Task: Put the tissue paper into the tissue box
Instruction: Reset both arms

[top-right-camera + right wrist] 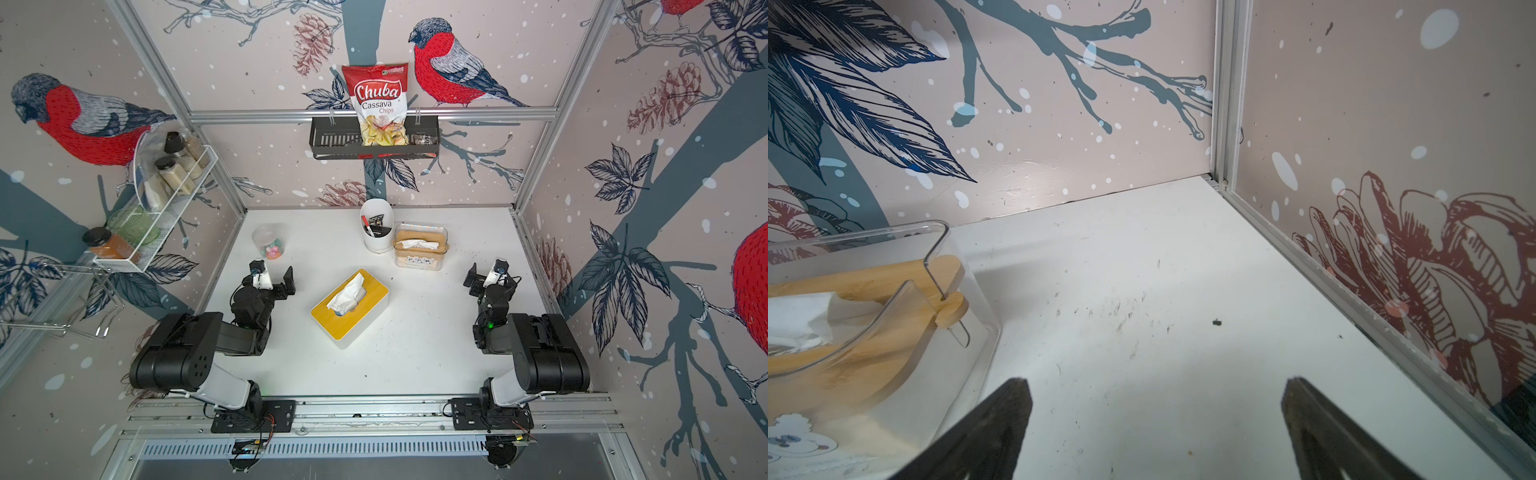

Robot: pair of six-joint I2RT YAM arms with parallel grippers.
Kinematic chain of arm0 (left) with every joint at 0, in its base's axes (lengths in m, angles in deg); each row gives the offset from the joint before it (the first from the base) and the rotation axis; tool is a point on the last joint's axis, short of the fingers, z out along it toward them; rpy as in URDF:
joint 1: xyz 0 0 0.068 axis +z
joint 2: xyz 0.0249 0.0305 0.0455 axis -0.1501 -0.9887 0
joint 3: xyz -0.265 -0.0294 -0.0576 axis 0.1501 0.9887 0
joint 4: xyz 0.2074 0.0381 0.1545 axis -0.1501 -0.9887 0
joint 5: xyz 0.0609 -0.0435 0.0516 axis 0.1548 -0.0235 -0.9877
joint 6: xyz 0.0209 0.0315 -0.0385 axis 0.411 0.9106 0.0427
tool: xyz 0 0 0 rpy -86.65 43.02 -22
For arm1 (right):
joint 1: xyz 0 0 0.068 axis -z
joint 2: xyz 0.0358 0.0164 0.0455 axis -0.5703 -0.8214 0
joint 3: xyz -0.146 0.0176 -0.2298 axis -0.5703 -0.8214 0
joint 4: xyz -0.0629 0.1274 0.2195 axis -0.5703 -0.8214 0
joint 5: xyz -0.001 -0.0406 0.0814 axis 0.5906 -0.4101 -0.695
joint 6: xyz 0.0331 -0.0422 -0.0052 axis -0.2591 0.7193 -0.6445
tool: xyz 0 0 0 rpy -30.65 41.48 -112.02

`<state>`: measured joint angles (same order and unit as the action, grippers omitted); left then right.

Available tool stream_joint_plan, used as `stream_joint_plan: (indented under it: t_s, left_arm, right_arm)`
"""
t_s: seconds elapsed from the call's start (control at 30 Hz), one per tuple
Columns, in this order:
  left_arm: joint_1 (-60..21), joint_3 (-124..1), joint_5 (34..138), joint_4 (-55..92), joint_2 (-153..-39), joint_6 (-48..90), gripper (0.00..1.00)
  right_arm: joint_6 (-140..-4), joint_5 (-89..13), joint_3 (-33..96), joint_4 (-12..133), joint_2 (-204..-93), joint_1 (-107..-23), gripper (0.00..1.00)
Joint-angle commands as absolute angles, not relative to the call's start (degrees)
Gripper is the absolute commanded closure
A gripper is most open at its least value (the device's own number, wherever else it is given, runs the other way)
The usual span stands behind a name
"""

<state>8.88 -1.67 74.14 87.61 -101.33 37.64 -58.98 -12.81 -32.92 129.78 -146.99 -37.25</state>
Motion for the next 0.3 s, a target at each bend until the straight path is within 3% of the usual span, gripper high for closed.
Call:
stream_joint_plan:
  t_s: [0.0,0.27]
  left_arm:
    - [9.1,-1.9,74.6,89.3,-101.4,37.9,0.03]
    - [9.1,-1.8,74.5,89.5,-101.3,37.9,0.03]
  right_arm:
    - [-59.0,-13.1,-32.7,130.7,-146.7,-37.2,0.00]
    - [-59.0,-13.1,-32.6,130.8,-146.8,-37.1,0.00]
